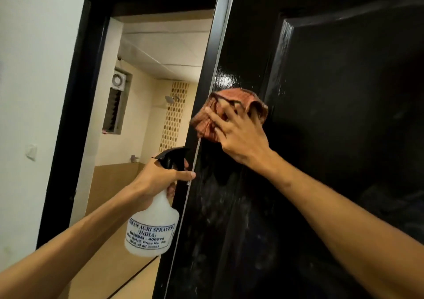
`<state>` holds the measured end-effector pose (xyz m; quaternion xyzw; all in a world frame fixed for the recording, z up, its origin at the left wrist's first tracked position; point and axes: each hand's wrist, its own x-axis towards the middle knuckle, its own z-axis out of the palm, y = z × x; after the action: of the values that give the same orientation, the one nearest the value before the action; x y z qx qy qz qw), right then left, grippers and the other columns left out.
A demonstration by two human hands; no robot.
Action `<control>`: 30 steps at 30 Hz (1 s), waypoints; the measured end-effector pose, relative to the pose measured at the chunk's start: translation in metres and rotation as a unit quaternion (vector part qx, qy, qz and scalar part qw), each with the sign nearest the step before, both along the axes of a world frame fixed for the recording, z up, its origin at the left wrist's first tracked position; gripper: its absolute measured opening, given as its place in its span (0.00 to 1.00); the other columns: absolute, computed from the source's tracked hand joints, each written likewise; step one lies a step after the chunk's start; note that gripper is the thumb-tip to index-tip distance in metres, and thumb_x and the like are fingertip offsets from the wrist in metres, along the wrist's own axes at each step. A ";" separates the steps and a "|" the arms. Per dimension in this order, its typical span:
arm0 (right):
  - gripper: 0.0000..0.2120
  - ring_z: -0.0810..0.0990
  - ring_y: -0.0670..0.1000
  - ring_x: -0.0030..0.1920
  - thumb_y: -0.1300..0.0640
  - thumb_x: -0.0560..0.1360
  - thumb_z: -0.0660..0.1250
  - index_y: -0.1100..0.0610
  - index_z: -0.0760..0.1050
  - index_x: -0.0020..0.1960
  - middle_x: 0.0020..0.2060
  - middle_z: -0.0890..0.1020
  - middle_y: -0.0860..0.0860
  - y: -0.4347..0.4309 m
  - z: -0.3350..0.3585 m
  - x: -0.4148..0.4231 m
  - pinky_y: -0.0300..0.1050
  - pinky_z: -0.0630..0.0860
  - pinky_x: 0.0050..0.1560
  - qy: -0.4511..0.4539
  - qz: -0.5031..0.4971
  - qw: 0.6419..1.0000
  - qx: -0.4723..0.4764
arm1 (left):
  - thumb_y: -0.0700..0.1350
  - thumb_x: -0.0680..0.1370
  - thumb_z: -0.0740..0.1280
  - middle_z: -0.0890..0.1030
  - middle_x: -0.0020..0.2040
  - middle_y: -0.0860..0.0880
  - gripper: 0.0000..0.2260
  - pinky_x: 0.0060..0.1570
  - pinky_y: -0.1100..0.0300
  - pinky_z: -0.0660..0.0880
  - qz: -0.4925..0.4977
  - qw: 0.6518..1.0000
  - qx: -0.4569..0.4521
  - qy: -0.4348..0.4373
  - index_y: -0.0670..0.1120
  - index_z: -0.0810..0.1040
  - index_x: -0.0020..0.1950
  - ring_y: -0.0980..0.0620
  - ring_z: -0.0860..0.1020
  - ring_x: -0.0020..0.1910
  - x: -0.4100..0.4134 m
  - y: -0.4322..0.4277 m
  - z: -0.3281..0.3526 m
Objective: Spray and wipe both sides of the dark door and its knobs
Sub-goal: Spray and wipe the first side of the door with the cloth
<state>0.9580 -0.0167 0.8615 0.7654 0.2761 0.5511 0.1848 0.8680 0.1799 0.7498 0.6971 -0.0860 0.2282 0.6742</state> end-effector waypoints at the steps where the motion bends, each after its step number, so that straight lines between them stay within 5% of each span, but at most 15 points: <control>1: 0.28 0.62 0.61 0.74 0.45 0.83 0.56 0.43 0.57 0.82 0.79 0.62 0.53 0.006 0.007 -0.002 0.69 0.59 0.72 -0.007 0.000 1.000 0.018 | 0.39 0.71 0.80 0.79 0.38 0.42 0.15 0.26 0.58 0.71 0.006 1.000 0.005 -0.005 0.39 0.81 0.55 0.51 0.70 0.26 0.000 0.004 0.001; 5: 0.32 0.65 0.63 0.74 0.49 0.77 0.60 0.47 0.62 0.81 0.76 0.68 0.55 0.008 -0.105 0.004 0.69 0.52 0.75 0.025 0.024 0.997 -0.064 | 0.38 0.71 0.80 0.80 0.32 0.47 0.16 0.24 0.60 0.70 0.004 1.000 -0.001 -0.003 0.39 0.82 0.56 0.51 0.69 0.25 -0.007 0.007 -0.015; 9: 0.33 0.76 0.58 0.68 0.46 0.76 0.60 0.46 0.61 0.81 0.79 0.67 0.52 -0.006 -0.179 0.000 0.59 0.64 0.67 0.112 -0.011 0.969 -0.219 | 0.38 0.71 0.80 0.77 0.27 0.52 0.16 0.22 0.62 0.70 0.006 1.000 0.001 0.010 0.39 0.83 0.57 0.53 0.68 0.23 -0.018 0.012 -0.031; 14: 0.29 0.63 0.59 0.73 0.46 0.82 0.58 0.44 0.57 0.82 0.80 0.63 0.52 -0.002 -0.087 0.000 0.64 0.55 0.74 0.002 -0.010 1.000 0.000 | 0.37 0.72 0.79 0.77 0.26 0.53 0.14 0.22 0.61 0.71 0.015 1.000 0.002 0.017 0.39 0.82 0.55 0.52 0.69 0.23 -0.019 0.009 -0.037; 17: 0.34 0.60 0.63 0.76 0.49 0.78 0.62 0.48 0.58 0.82 0.79 0.64 0.56 -0.013 -0.153 -0.005 0.68 0.52 0.76 0.032 0.015 0.997 -0.073 | 0.37 0.72 0.80 0.77 0.28 0.50 0.13 0.23 0.60 0.71 0.013 1.000 0.007 0.019 0.37 0.81 0.53 0.51 0.68 0.23 -0.017 -0.001 -0.055; 21: 0.34 0.66 0.58 0.73 0.48 0.75 0.64 0.48 0.63 0.81 0.77 0.69 0.53 -0.045 -0.249 -0.019 0.63 0.68 0.68 0.131 0.015 0.972 -0.193 | 0.38 0.73 0.79 0.76 0.26 0.52 0.12 0.25 0.58 0.70 -0.003 0.999 0.007 0.034 0.38 0.81 0.51 0.50 0.68 0.24 -0.021 -0.008 -0.078; 24: 0.33 0.70 0.60 0.71 0.51 0.77 0.63 0.45 0.61 0.81 0.80 0.63 0.53 -0.049 -0.200 -0.023 0.62 0.67 0.65 0.070 0.023 0.994 -0.086 | 0.39 0.72 0.79 0.75 0.26 0.51 0.10 0.26 0.57 0.70 0.001 1.000 0.004 0.024 0.40 0.81 0.49 0.51 0.68 0.23 -0.022 -0.009 -0.086; 27: 0.30 0.62 0.63 0.77 0.51 0.82 0.59 0.45 0.56 0.83 0.82 0.57 0.54 -0.070 -0.158 -0.035 0.66 0.62 0.72 0.035 -0.017 0.994 0.101 | 0.38 0.73 0.79 0.76 0.28 0.49 0.10 0.25 0.57 0.70 -0.002 1.000 0.005 0.012 0.40 0.81 0.51 0.50 0.69 0.23 -0.019 -0.023 -0.093; 30: 0.34 0.62 0.65 0.75 0.51 0.78 0.64 0.47 0.58 0.82 0.79 0.63 0.56 -0.110 -0.216 -0.050 0.69 0.57 0.74 0.050 -0.014 0.999 0.017 | 0.38 0.73 0.79 0.81 0.36 0.47 0.10 0.24 0.58 0.70 -0.028 0.999 0.018 0.006 0.41 0.81 0.51 0.49 0.69 0.23 -0.020 -0.053 -0.103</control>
<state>0.9084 -0.1269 0.6455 0.7985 0.2653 0.5143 0.1656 0.8478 0.1269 0.6466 0.7080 -0.1054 0.2037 0.6679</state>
